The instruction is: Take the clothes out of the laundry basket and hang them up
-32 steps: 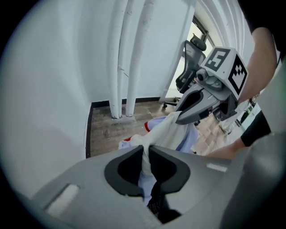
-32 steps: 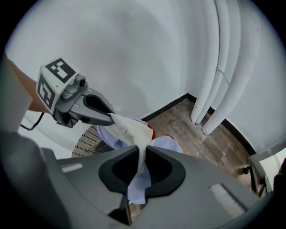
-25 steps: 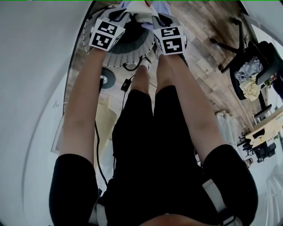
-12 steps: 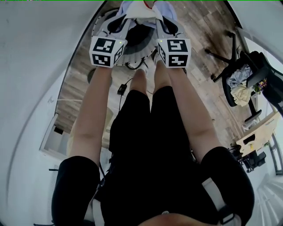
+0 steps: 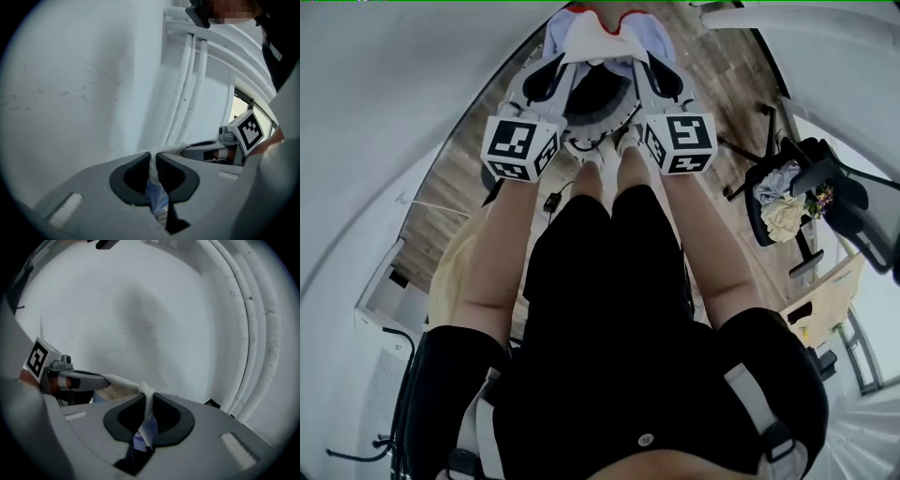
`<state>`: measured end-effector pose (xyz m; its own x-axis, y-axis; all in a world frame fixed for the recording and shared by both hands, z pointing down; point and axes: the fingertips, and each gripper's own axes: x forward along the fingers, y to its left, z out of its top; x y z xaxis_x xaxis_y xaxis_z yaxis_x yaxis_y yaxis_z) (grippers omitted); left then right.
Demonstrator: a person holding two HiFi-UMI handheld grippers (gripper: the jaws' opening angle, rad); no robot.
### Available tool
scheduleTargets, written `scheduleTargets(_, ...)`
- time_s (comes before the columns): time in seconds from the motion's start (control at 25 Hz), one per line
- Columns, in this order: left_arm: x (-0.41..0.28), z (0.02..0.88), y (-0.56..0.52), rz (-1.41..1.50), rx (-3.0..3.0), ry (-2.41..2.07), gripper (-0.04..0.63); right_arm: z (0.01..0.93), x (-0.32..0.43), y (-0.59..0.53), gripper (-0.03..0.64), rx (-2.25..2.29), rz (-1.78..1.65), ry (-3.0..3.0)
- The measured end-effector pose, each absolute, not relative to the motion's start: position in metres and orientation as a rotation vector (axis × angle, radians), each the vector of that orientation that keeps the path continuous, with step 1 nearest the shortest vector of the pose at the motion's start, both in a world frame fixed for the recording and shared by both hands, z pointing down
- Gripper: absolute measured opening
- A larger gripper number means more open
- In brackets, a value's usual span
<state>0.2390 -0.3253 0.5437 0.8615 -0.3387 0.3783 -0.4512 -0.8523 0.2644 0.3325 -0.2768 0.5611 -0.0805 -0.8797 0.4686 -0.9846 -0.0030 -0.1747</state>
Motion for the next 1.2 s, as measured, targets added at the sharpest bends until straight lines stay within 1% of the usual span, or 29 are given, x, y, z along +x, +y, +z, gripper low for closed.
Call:
scheduleTargets(0.24,0.210,0.465,-0.320,0.320,2.707,-0.672,0.025,0.479,0.307,-0.274,0.035,1.961,0.570,-2.176)
scheduleTargets(0.44,0.185,0.413,-0.294,0.250,2.711,-0.761,0.025,0.419,0.289,-0.266,0.035,1.944,0.486,-2.282)
scheduleTargets(0.76,0.137,0.337,-0.239,0.168,2.721,-1.035,0.025,0.340,0.244,-0.234,0.035,1.726,0.388,-2.529)
scheduleTargets(1.0,0.089,0.289,-0.198,0.065,2.683,-1.305,0.025,0.295,0.198,-0.204,0.035,1.497,0.265,-2.704)
scheduleTargets(1.2,0.063,0.257,-0.147,0.051,2.668,-1.451,0.025,0.264,0.174,-0.165,0.035,1.387,0.233,-2.801)
